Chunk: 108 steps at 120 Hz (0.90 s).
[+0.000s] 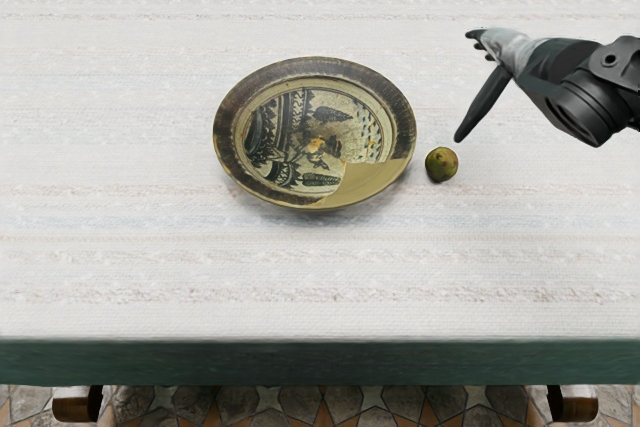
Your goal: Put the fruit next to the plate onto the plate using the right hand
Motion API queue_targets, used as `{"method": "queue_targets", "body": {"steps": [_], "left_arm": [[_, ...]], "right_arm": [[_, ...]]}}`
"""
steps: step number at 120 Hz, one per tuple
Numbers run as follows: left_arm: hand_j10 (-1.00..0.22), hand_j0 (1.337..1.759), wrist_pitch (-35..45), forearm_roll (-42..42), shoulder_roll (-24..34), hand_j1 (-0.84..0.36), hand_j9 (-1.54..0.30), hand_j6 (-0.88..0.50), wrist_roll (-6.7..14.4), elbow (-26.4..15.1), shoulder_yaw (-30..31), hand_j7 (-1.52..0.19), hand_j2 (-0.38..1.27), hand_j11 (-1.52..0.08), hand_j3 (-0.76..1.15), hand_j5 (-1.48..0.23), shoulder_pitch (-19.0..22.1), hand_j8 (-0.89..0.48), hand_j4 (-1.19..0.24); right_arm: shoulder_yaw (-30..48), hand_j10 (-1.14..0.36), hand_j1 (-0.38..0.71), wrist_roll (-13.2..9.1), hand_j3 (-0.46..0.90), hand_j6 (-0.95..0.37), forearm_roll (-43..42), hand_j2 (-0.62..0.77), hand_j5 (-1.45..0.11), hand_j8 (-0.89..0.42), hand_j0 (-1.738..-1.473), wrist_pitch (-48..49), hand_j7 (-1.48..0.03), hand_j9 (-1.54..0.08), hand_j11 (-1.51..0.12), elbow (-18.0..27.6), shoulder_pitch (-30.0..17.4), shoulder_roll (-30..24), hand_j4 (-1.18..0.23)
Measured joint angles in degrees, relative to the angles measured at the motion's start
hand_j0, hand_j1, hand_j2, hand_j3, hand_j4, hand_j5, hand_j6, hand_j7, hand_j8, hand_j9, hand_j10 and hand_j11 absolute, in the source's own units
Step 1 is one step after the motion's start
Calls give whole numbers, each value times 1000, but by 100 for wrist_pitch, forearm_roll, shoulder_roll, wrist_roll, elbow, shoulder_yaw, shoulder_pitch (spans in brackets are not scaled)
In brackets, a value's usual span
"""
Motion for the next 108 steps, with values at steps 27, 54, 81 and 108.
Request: {"method": "queue_targets", "body": {"steps": [27,54,81,108], "left_arm": [[-10,1658,0,0,0,337,-14,-10,0,1,0,-13,2,-14,0,-14,0,-10,-10],[-10,1658,0,0,0,337,-13,-10,0,1,0,-13,2,-14,0,-13,0,-10,-10],[-10,1658,0,0,0,336,-14,-10,0,1,0,-13,2,-14,0,-14,0,-10,-10],[-10,1658,0,0,0,336,-14,-10,0,1,0,-14,2,-14,0,-14,0,-10,-10]], "right_arm": [[-316,-2,-349,0,0,-3,-150,1,0,-2,-1658,25,0,0,0,-22,-109,305,-2],[-409,-2,-349,0,0,-3,-483,1,0,-2,-1658,-111,0,0,0,-172,-327,472,-2],[-394,-1,-349,0,0,-3,-786,1,0,-2,-1658,-317,0,0,0,-334,-619,608,-2],[-363,-1,-349,0,0,-3,-969,1,0,-2,-1658,-666,0,0,0,-423,-829,874,-1]]}}
